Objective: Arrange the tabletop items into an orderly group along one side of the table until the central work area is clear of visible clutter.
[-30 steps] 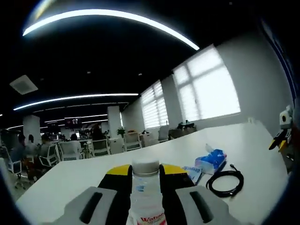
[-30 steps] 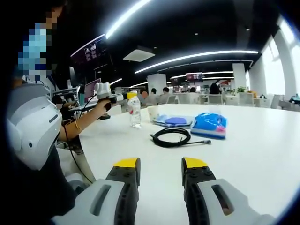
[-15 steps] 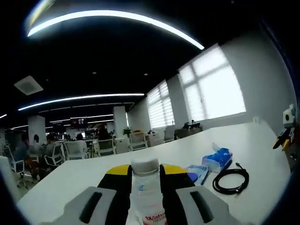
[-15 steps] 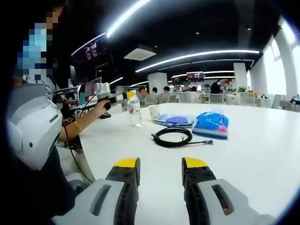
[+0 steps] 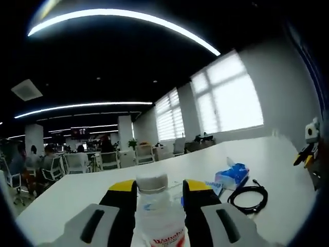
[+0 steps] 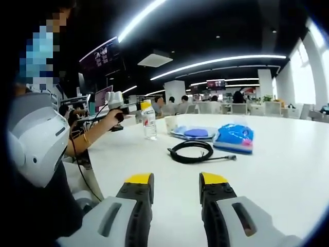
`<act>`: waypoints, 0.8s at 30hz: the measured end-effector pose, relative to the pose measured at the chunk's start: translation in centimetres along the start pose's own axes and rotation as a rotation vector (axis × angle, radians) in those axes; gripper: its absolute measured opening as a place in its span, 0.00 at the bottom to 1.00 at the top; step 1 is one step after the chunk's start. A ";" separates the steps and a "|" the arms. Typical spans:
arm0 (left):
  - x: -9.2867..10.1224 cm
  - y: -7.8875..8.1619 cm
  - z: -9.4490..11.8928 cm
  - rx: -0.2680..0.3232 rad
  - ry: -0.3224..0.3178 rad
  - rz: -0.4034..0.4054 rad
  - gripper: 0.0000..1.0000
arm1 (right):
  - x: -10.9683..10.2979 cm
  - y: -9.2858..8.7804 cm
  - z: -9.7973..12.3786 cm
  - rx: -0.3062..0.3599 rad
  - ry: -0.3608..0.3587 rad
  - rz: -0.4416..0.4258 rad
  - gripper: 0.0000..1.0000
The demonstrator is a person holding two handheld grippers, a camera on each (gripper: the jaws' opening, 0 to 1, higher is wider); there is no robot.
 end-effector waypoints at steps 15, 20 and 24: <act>-0.2 0.5 -0.8 -0.027 0.001 -0.002 0.33 | 0.4 -0.1 -0.3 0.001 0.009 -0.015 0.32; -0.6 0.5 -0.7 -0.004 0.032 0.044 0.23 | 0.6 0.0 -0.4 0.000 0.008 -0.014 0.32; -0.5 0.5 -0.7 -0.015 0.025 0.044 0.23 | 0.5 0.1 -0.5 0.006 0.016 -0.017 0.31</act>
Point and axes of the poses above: the point that each gripper's makers call its tool centre point, and the gripper's own axes: z roughly backward along the fingers, x roughly to its right, y roughly out of its top, the point moved 10 cm from there along z, roughly backward along the fingers, and after that the axes turned 12 degrees about -y, right-handed, at the moved point
